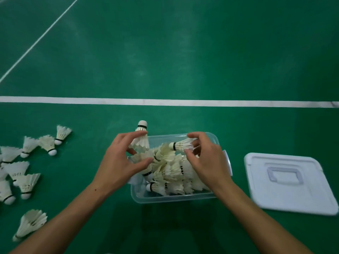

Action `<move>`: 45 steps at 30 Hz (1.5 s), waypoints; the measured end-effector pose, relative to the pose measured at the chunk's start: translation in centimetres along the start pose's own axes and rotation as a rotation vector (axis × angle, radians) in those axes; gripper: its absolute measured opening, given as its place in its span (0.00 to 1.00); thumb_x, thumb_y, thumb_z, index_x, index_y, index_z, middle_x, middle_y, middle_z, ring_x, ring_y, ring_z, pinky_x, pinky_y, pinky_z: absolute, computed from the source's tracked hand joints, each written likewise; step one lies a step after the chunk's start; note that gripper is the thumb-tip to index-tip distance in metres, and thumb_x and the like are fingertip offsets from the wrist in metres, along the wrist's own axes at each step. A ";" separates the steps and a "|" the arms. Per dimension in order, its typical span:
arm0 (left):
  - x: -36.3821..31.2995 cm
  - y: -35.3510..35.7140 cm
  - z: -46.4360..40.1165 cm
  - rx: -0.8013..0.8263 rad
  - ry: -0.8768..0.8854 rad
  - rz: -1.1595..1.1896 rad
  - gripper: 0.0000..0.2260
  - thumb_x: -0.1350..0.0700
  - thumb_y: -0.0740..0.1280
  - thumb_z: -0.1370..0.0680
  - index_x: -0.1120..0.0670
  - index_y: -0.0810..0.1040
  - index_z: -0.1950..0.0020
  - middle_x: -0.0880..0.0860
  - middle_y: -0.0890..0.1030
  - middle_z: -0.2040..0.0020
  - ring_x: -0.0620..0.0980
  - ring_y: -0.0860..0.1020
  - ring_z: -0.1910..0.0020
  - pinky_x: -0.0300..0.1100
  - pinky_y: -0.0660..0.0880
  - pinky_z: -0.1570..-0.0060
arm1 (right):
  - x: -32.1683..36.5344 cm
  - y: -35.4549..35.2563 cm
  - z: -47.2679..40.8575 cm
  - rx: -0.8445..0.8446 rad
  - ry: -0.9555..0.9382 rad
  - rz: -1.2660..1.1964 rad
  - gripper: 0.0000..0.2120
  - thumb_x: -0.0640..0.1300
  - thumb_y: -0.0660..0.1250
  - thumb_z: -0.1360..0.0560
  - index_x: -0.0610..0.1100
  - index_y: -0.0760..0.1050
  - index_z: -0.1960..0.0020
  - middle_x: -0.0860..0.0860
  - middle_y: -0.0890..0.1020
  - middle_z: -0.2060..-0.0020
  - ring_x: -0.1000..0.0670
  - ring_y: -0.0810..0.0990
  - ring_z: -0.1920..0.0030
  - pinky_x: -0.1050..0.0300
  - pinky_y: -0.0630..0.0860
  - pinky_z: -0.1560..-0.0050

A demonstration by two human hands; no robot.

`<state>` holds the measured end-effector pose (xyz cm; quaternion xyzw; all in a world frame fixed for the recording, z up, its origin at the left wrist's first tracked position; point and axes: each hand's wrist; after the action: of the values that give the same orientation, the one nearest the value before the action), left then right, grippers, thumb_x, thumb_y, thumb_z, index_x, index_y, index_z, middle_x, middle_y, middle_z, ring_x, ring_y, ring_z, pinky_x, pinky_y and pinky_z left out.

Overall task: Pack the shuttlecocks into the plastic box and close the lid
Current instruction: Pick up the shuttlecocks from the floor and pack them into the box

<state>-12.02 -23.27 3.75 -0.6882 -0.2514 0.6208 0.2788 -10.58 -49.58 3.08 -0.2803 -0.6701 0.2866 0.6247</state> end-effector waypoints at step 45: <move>-1.8 0.9 -2.3 -0.077 -0.139 0.524 0.26 0.63 0.75 0.24 0.43 0.77 0.28 0.46 0.78 0.36 0.53 0.88 0.55 0.44 0.85 0.54 | -2.0 -3.1 0.1 -0.078 0.055 -0.050 0.04 0.50 0.76 0.23 0.52 0.83 0.53 0.61 0.84 0.60 0.61 0.83 0.57 0.56 0.83 0.55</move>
<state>-9.96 -25.32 4.64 -0.6958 -0.1067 0.7073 0.0646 -10.65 -53.13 3.99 -0.2956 -0.6701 0.2368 0.6384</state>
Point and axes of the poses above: each hand's wrist, its own z-axis away from the middle knuckle, its own y-axis out of the palm, x = y × z
